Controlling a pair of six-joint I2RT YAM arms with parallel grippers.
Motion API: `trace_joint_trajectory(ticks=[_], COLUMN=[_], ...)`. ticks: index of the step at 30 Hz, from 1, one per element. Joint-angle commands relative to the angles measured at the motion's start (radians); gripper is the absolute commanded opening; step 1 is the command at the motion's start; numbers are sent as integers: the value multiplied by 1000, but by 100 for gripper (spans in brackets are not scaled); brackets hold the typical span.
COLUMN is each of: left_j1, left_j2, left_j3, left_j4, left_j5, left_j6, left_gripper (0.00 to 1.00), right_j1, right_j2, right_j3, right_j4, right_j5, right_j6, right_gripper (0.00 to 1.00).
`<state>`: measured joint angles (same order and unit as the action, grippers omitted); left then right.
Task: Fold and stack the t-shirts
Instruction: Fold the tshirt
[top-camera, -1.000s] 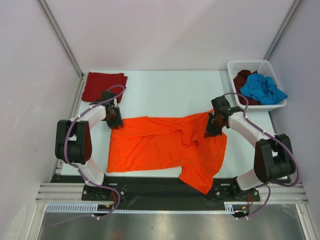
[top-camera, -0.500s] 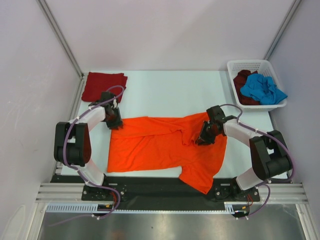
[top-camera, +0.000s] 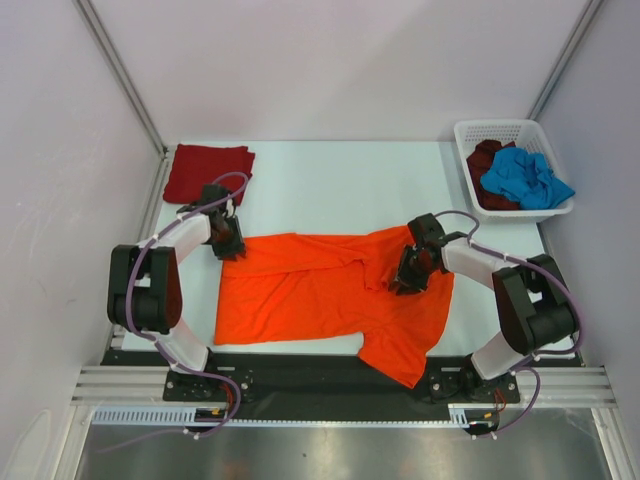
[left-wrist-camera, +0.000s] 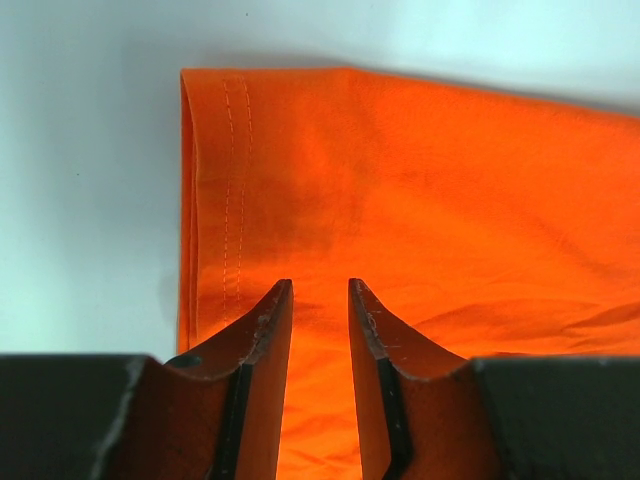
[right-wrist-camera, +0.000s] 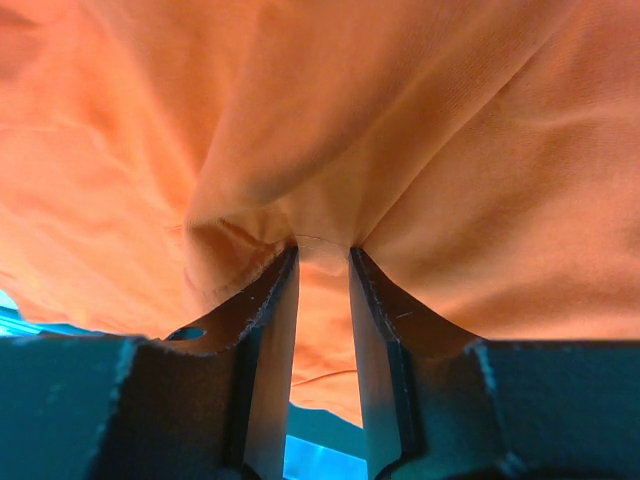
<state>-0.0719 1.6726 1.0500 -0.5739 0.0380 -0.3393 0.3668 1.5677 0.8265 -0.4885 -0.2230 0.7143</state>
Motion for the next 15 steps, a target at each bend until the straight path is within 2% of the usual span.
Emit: trace_joint_trajectory(ticks=[1, 10, 15], left_j1=[0, 0, 0], left_j2=[-37, -36, -37], left_j3=[-5, -12, -12], left_j4=[6, 14, 16], left_j5=[3, 7, 3], left_j6=[11, 6, 8], left_gripper=[34, 34, 34], right_j1=[18, 21, 32], right_j2=[17, 55, 66], right_j3=[25, 65, 83], right_j4=[-15, -27, -32], right_j5=[36, 73, 91], right_j6=[-3, -4, -6], right_gripper=[33, 32, 23])
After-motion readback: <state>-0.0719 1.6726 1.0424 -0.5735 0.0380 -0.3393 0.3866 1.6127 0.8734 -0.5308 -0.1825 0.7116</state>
